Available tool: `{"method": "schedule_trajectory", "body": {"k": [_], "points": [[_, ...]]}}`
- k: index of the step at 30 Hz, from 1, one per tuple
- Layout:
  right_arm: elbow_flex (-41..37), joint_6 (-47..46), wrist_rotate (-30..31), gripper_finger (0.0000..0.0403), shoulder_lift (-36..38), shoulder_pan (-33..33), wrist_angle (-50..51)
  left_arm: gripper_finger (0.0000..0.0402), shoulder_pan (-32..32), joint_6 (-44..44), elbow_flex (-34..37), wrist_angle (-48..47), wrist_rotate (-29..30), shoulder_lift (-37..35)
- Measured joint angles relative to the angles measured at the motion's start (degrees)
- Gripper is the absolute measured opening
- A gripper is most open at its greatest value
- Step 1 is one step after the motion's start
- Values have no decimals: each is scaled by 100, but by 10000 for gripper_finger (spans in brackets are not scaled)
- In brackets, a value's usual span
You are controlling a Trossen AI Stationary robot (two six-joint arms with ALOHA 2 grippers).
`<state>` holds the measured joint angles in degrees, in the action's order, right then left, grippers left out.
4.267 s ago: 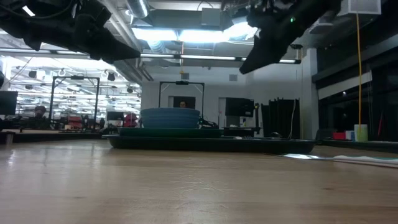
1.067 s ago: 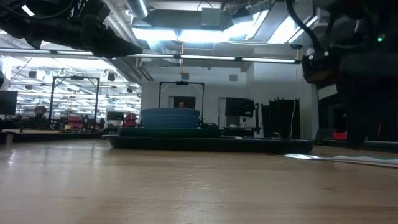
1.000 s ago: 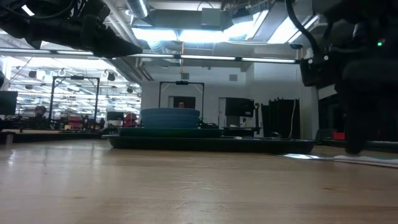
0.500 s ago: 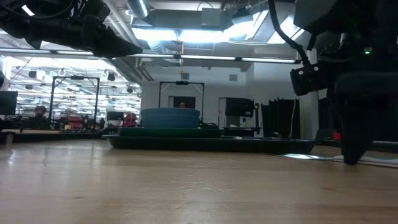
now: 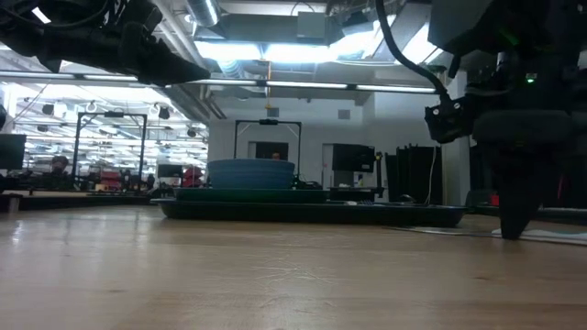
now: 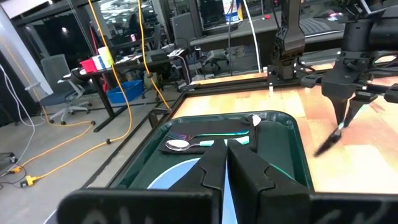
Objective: Set up tray
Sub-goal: Put the white patterned table knife on the black table napkin to the right of the blue fork
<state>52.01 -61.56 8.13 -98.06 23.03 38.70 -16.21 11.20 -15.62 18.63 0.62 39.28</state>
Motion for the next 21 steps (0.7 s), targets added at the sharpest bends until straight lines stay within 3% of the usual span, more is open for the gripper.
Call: {"method": "schedule_trajectory", "body": {"k": [4, 13, 21], "points": [[2, -13, -13, 17, 7, 0, 2, 13, 0, -9, 0, 0, -2, 0], [64, 26, -48, 18, -7, 0, 41, 9, -2, -7, 0, 0, -4, 1], [505, 622, -57, 18, 184, -2, 341, 12, -2, 3, -4, 1, -4, 1]]}}
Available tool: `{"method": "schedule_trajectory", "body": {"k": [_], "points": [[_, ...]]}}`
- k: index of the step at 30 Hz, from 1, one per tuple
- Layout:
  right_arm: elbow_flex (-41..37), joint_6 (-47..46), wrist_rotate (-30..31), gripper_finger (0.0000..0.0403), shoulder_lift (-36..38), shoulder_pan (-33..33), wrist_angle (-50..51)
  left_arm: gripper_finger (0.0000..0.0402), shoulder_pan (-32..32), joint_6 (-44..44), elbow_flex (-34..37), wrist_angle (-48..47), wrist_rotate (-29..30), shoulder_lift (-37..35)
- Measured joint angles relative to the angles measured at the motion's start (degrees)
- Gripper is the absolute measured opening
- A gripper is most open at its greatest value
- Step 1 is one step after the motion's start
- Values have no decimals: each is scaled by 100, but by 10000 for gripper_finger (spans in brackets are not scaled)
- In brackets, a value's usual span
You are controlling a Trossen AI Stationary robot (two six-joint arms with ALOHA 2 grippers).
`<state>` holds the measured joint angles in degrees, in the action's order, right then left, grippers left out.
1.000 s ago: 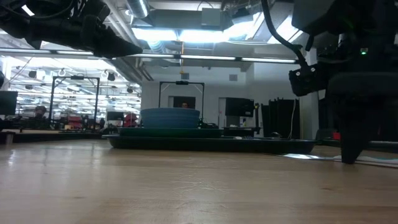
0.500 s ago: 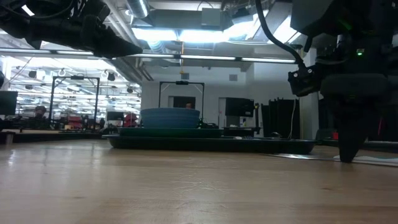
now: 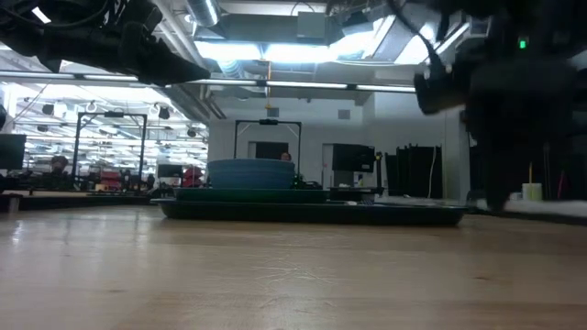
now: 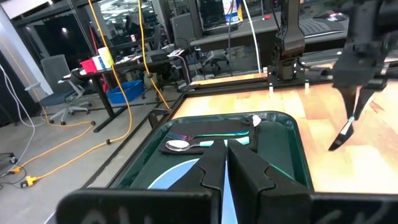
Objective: Set up tray
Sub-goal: Put the white patterned table knife on the black table napkin to the right of the blue fork
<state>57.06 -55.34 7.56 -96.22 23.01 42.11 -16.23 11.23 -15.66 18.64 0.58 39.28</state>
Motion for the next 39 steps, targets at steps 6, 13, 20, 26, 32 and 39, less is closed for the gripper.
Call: {"method": "schedule_trajectory", "body": {"k": [6, 13, 20, 26, 32, 39], "points": [[23, 616, 20, 18, 554, -170, -15, 9, 0, 2, 0, 45, 0, 0], [-14, 1697, 391, 18, 1309, -574, -58, 3, 0, 247, -7, 215, -34, -271], [-33, 2475, 662, 18, 1405, -850, -279, 3, 0, -149, 287, -379, 28, -1066], [-33, 3100, 1197, 18, 1405, -914, -1102, 2, 0, -57, 773, -319, 432, -1915], [-33, 3589, 1138, 18, 1405, -1015, -1596, 1, 0, -81, 1020, -588, 277, -2670], [-603, 4195, 1246, 19, 1457, -1020, -2878, 2, -2, -136, 1490, -453, 289, -3415]]}}
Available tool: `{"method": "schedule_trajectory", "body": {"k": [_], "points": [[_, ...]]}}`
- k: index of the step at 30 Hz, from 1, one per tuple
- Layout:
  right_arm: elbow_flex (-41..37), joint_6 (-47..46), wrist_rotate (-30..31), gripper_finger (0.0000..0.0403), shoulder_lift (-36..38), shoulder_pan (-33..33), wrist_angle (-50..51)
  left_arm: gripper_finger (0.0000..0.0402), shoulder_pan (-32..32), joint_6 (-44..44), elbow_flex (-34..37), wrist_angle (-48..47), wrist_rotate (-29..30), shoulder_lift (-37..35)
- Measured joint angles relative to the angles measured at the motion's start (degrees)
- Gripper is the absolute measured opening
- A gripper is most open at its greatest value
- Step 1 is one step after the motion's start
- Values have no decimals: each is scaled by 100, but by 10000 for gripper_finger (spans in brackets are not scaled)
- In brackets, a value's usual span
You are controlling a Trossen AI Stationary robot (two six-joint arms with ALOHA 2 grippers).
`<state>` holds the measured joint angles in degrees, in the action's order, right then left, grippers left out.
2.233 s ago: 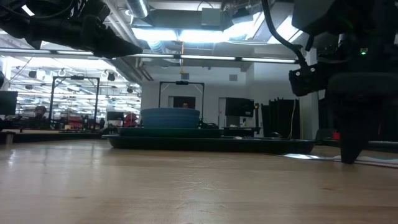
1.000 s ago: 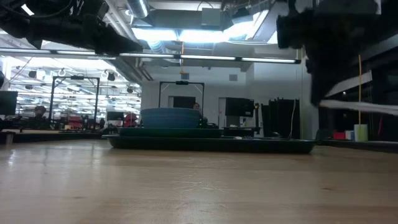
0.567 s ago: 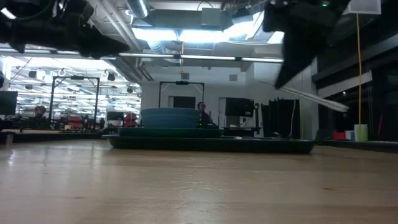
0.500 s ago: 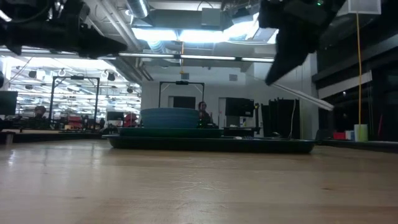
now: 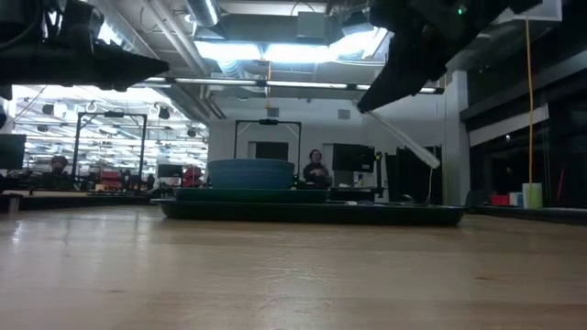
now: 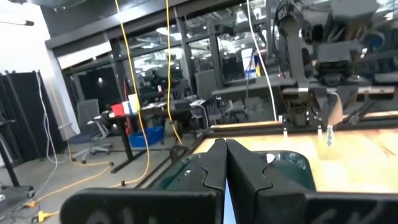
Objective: Set up tray
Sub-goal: Put the white patterned table knife on the black table napkin to the right of the blue fork
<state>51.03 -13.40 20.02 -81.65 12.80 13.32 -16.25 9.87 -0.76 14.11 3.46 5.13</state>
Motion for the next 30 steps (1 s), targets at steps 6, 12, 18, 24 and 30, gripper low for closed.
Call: {"method": "schedule_trajectory", "body": {"k": [6, 12, 18, 24, 30], "points": [[-473, 351, -17, 19, 54, -191, -812, 2, 2, -225, 29, -393, -78, -369], [-1039, 660, -214, 19, 420, -384, -1947, 1, 2, -362, 28, -641, -285, -368], [-1587, 801, -182, 19, 988, -463, -2285, 3, 2, -478, 29, -861, -162, -346], [-1891, 965, -170, 19, 1757, -499, -2296, 1, 2, -479, 29, -859, -142, -344], [-2479, 1048, -156, 19, 2285, -521, -2822, 6, 2, -472, 29, -859, -146, -344]]}}
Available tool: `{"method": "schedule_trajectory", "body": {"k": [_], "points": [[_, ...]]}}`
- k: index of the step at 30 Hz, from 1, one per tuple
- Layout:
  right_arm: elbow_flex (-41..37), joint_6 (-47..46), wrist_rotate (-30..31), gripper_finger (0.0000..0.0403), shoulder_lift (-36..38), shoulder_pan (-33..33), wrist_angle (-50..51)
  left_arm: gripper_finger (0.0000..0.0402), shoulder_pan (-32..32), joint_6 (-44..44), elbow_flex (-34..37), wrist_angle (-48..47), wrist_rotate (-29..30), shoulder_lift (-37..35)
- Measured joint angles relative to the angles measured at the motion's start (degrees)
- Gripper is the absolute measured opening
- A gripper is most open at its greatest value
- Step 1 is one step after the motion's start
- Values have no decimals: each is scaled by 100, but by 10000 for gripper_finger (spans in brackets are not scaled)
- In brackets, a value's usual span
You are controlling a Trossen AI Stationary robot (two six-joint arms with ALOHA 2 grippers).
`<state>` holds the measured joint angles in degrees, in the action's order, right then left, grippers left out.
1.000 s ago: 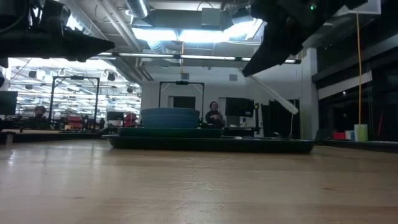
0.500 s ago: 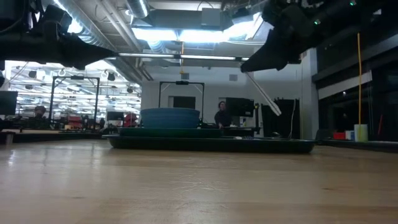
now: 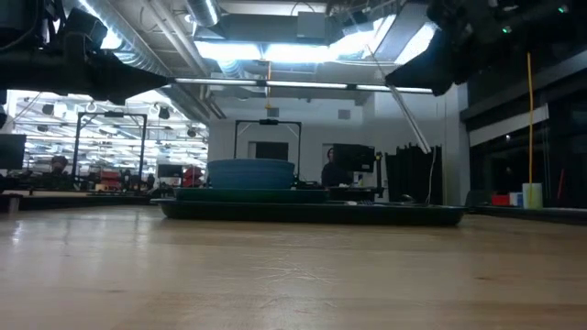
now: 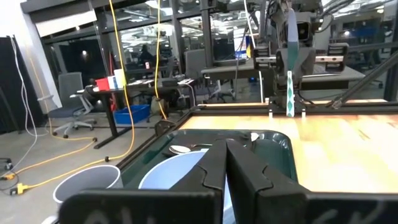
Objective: Set up tray
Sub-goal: Put the white patterned table knife on the black table napkin to the right of the blue fork
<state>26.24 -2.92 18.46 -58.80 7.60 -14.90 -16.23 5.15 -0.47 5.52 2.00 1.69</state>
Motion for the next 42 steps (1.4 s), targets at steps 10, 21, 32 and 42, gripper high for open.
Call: {"method": "schedule_trajectory", "body": {"k": [10, 21, 32, 42], "points": [[-343, 190, 757, 19, 277, 0, -370, 6, 0, 9, 0, 0, -1, 0], [-342, -45, 890, 19, 277, -429, -371, 8, 0, 4, -2, -13, 4, 2], [-105, -969, 1403, 19, 277, -1085, 72, 1, 0, 10, -1, -17, 88, 2], [1277, -2464, 1906, 18, 121, -1130, 2927, 8, 0, 13, 0, 0, 609, 2]]}}
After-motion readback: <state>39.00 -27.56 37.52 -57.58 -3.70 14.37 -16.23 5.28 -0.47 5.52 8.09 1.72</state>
